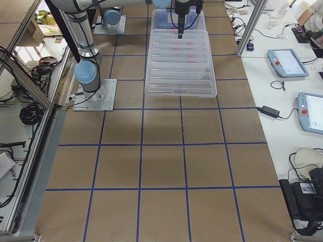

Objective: Place red block in blue tray from box

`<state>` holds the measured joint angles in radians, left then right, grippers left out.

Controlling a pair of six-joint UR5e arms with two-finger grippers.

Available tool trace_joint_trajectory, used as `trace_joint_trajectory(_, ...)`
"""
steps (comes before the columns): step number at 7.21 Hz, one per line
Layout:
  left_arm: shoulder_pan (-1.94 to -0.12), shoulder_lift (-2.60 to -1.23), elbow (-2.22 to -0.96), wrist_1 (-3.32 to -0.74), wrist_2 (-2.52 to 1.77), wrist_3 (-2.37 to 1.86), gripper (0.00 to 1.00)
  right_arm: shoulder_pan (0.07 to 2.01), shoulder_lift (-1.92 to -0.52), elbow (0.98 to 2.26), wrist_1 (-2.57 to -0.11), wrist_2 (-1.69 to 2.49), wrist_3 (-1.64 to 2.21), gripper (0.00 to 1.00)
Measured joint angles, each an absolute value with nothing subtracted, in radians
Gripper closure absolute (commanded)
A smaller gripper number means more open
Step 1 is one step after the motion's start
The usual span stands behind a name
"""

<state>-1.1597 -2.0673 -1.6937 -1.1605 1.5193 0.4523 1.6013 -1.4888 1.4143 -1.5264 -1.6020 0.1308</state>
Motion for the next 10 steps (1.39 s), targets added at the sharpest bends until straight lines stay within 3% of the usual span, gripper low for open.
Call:
trace_joint_trajectory(1,-1.159,-2.07,-1.694,-1.159,1.52,0.452,0.41,1.601,-1.489,1.414,-1.526,-1.603,0.131,0.0)
trace_joint_trajectory(2,-1.159,-2.07,-1.695,-1.159,1.521,0.45,0.29,1.601,-1.489,1.414,-1.527,-1.602,0.131,0.0)
trace_joint_trajectory(3,-1.158,-2.068,-1.695,-1.162,1.522,0.449,0.02,1.601,-1.489,1.414,-1.528,-1.602,0.131,0.0)
trace_joint_trajectory(6,-1.174,-2.004,-1.661,-1.226,1.519,0.393,0.0,1.6,-1.489,1.414,-1.529,-1.598,0.131,0.0)
trace_joint_trajectory(10,-1.284,-1.813,-1.443,-1.575,1.519,0.254,0.0,1.601,-1.487,1.415,-1.529,-1.596,0.13,0.0)
